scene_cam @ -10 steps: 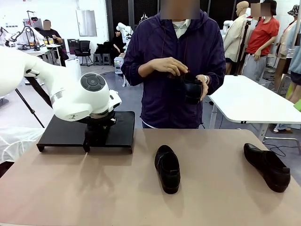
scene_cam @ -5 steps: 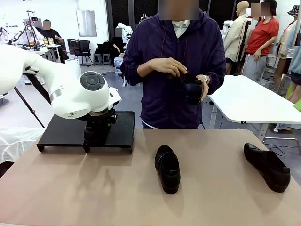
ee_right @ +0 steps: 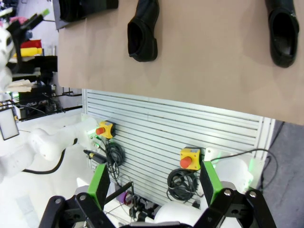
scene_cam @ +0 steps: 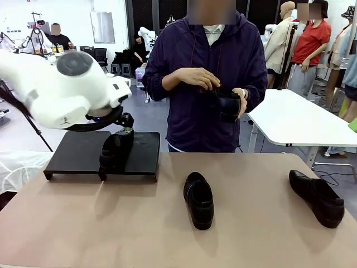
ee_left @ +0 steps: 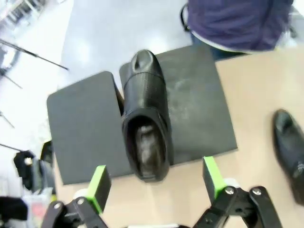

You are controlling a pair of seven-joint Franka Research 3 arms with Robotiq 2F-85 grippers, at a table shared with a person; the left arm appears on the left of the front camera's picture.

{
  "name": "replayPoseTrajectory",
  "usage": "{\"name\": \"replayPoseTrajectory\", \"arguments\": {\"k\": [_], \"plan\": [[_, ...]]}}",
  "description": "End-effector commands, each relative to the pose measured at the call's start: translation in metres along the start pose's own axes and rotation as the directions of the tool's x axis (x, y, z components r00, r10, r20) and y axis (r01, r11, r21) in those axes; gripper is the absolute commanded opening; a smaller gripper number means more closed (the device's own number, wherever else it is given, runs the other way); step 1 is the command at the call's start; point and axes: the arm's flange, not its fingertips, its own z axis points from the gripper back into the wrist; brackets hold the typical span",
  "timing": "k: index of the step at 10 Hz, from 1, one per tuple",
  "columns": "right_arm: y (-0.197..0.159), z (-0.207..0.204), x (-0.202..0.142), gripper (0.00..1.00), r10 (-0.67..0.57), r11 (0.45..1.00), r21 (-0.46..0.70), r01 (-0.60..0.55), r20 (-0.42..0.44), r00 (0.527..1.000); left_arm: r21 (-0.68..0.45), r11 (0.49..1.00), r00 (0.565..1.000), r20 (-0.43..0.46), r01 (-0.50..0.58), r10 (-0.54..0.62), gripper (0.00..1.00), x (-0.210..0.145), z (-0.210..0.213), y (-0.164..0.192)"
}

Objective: Organize the shoes by placing them on the stand.
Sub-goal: Place the Shoe from the middle of the table onto the Shoes Stand.

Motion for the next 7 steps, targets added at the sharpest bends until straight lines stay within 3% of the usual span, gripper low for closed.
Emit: {"name": "replayPoseTrajectory", "arguments": {"k": [1,3,4,5,7], "plan": [[0.000,0.003,0.000,1.00,0.024,1.000,0.016,-0.024,0.000,1.000,-0.068,0.991,0.965,-0.227,0.116,-0.128,1.00,0.007,0.086,0.066],[0.000,0.003,0.000,1.00,0.024,1.000,0.016,-0.024,0.000,1.000,-0.234,0.969,0.907,-0.390,0.073,-0.162,1.00,0.002,0.137,0.114],[0.000,0.003,0.000,1.00,0.024,1.000,0.016,-0.024,0.000,1.000,-0.324,0.942,0.877,-0.424,0.085,-0.225,1.00,-0.008,0.161,0.134],[0.000,0.003,0.000,1.00,0.024,1.000,0.016,-0.024,0.000,1.000,-0.349,0.937,0.888,-0.426,0.019,-0.176,1.00,-0.022,0.185,0.157],[0.000,0.003,0.000,1.00,0.024,1.000,0.016,-0.024,0.000,1.000,-0.341,0.931,0.937,-0.349,-0.132,0.006,1.00,-0.067,0.217,0.177]]}}
